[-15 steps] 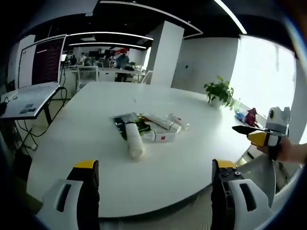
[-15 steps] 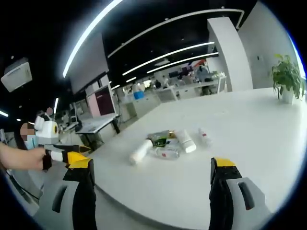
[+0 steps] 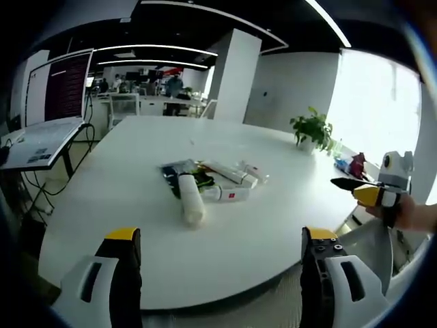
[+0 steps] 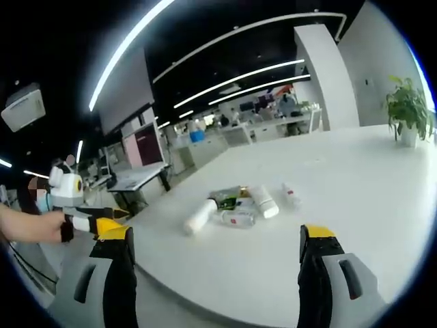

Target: Arrange the skincare products in the storage area until every visible bottle or jar stands upright without overlapping.

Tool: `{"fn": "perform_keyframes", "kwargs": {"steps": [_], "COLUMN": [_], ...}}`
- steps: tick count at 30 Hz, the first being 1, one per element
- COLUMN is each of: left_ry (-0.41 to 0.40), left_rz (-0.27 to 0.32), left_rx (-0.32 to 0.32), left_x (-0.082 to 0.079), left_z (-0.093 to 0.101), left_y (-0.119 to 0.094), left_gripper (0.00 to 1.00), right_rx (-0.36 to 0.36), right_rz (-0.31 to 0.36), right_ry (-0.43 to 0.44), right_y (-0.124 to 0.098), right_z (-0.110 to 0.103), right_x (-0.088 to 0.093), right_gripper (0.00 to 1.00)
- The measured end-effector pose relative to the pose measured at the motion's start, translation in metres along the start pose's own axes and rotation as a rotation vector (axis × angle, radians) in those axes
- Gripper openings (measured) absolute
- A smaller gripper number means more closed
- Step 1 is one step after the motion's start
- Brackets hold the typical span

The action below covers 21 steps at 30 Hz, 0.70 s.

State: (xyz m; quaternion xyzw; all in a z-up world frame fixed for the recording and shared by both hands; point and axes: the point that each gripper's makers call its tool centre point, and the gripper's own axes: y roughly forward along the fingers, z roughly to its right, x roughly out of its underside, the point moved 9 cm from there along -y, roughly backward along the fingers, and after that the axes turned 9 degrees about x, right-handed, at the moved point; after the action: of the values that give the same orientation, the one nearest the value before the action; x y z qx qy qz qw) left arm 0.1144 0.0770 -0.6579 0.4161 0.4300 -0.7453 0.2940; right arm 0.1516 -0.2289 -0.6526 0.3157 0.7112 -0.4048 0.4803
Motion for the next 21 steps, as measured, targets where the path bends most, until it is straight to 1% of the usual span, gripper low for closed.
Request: {"fn": "perform_keyframes", "kwargs": {"steps": [12,21], "left_ry": [-0.003,-0.019], "left_rz": [0.002,0.022], "left_rx": [-0.006,0.009], "left_x": [0.0023,0.0003], "left_z": [-0.0030,-0.0016], "left_y": [-0.0012,-0.0015], "left_gripper": [0.89,0.89], "right_rx": [-0.005,0.004], "right_rz": [-0.011,-0.020], "right_ry": [0.004,0.005], "right_y": [-0.0002,0.0013], "right_z": [0.0000,0.0019], "right_x": [0.0015,0.0014], "right_gripper": [1.00,1.00]}}
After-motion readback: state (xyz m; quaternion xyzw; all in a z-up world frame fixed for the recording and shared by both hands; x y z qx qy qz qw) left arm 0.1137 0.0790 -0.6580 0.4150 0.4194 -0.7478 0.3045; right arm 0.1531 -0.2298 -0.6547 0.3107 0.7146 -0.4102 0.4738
